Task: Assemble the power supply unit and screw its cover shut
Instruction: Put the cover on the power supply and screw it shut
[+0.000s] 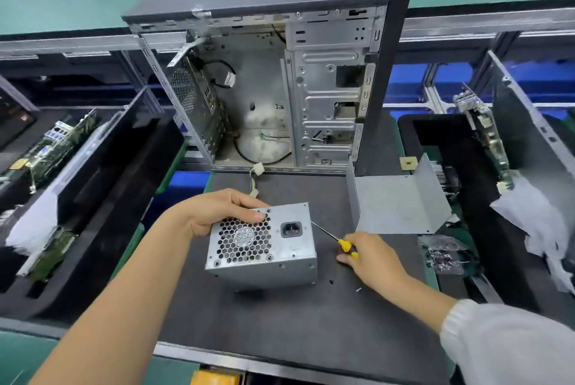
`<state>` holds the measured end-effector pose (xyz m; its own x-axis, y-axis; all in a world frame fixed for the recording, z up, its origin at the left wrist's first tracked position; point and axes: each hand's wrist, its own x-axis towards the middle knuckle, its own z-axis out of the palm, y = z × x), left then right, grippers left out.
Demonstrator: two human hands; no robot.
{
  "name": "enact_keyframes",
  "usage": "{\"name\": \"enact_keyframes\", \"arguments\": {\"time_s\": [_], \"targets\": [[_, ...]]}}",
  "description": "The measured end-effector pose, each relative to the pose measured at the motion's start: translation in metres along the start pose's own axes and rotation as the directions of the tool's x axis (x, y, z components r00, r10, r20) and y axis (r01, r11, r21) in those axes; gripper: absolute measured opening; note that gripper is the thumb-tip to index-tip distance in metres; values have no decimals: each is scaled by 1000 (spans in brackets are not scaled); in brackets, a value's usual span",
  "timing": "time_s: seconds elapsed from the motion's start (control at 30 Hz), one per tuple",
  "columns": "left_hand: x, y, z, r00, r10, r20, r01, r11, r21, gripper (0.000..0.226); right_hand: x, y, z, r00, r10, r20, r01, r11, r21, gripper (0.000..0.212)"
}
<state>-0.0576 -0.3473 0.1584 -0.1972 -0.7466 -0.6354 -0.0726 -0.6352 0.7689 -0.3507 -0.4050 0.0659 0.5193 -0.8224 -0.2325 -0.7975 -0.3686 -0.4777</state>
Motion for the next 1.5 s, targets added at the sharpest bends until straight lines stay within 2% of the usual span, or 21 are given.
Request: {"name": "enact_keyframes", "arguments": {"time_s": [0.1, 0.23, 0.37, 0.47, 0.6, 0.73, 0.87, 1.0, 1.1, 1.17, 1.23, 1.37, 1.43, 1.5], "targets": [[-3, -3, -1, 1000, -12, 25, 13, 1000, -16, 64, 3, 3, 4, 1000, 9, -6, -9, 1000, 1, 17], [-8, -11, 1, 998, -9, 55, 13, 997, -78, 69, 4, 5, 3, 999, 25, 32, -26, 999, 23, 15], [-8, -14, 1, 999, -2, 36, 5, 995, -99, 63, 6, 7, -5, 997, 32, 64, -40, 992, 116, 19], [-7, -15, 1, 1000, -2, 12, 4, 993, -120, 47, 7, 7, -9, 996, -3, 85, -4, 997, 79, 5], [-6, -16, -1, 999, 13, 45, -7, 991, -134, 46, 3, 15, -18, 994, -41, 98, 34, 997, 75, 8], [-2, -19, -4, 999, 16, 35, -11, 991, -132, 41, -7, 23, -31, 969, -59, 242, 75, 996, -56, 22], [-1, -21, -4, 998, 33, 53, -26, 991, -129, 41, -9, 28, -35, 965, -19, 263, 78, 974, -213, 25], [-2, -20, -2, 994, 59, 88, -46, 989, -143, 58, -7, 27, -33, 951, -21, 308, 94, 970, -224, 18], [-2, -21, -2, 994, 71, 85, -59, 988, -140, 47, -7, 27, -35, 943, -13, 332, 68, 985, -155, 18], [-1, -21, -2, 995, 73, 66, -63, 988, -144, 39, -7, 24, -44, 953, -18, 302, 34, 998, -48, 19], [0, -22, -3, 995, 81, 56, -72, 988, -136, 35, -4, 15, -60, 976, -59, 210, 57, 998, 14, 22], [-1, -22, -3, 995, 92, 49, -87, 990, -107, 26, 4, -25, -94, 979, -205, 15, 204, 976, 80, 18], [0, -22, -3, 996, 91, 25, -88, 990, -108, 24, 10, -55, -103, 951, -303, -70, 307, 950, 63, 18], [1, -21, -3, 997, 83, 7, -82, 991, -105, 25, 19, -88, -105, 908, -409, -89, 412, 911, 23, 16]]}}
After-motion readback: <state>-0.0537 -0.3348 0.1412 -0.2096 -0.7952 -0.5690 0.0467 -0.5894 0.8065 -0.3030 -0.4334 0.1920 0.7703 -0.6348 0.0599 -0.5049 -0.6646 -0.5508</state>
